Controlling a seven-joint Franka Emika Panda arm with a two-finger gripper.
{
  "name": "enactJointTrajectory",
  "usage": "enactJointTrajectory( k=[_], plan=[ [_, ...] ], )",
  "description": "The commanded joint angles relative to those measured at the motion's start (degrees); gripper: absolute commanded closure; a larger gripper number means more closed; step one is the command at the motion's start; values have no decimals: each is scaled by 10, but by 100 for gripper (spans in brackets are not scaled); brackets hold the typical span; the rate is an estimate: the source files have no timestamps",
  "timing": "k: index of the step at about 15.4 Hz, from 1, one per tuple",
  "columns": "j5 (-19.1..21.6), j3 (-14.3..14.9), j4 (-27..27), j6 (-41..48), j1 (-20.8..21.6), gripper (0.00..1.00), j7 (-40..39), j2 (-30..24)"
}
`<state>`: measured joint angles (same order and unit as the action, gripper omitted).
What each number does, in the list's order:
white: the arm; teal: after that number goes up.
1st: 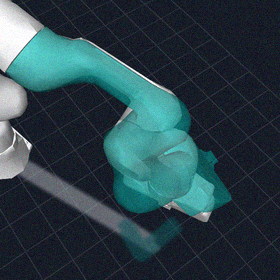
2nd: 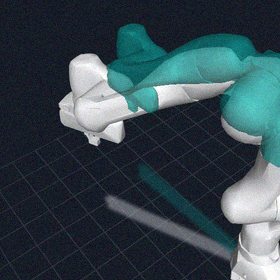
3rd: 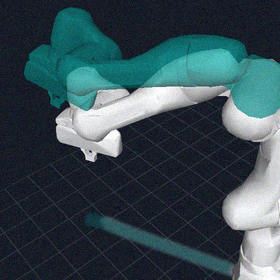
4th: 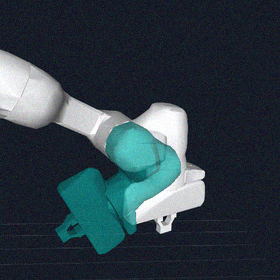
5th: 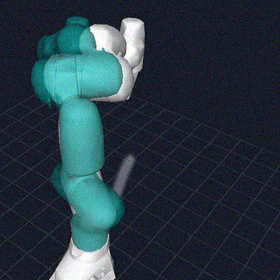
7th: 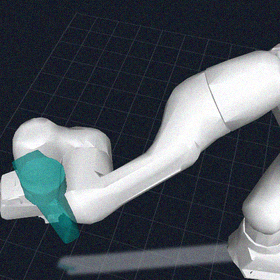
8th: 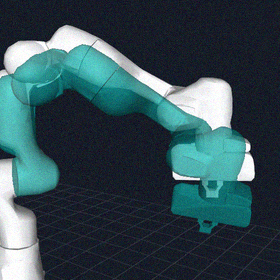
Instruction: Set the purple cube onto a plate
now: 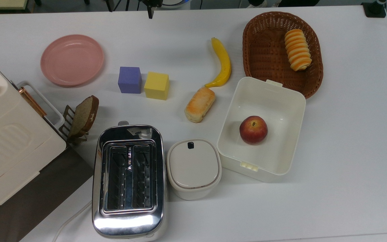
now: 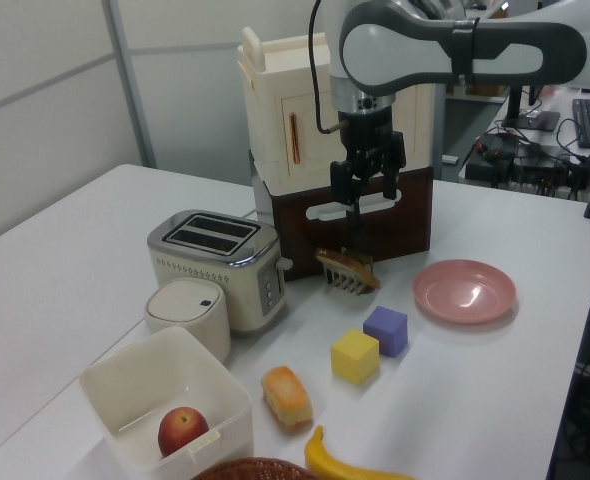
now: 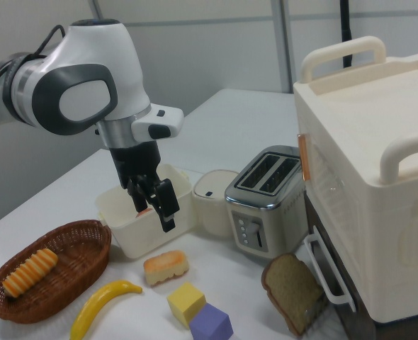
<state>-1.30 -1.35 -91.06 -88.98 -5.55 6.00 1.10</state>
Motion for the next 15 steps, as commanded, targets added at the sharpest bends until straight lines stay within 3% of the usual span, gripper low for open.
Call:
enactJointTrajectory(
  k=[1, 15],
  plan=[
    [16, 7, -10, 3, 7, 0, 10, -8],
    [10, 6, -13, 2, 12, 0, 3, 4]
  ],
)
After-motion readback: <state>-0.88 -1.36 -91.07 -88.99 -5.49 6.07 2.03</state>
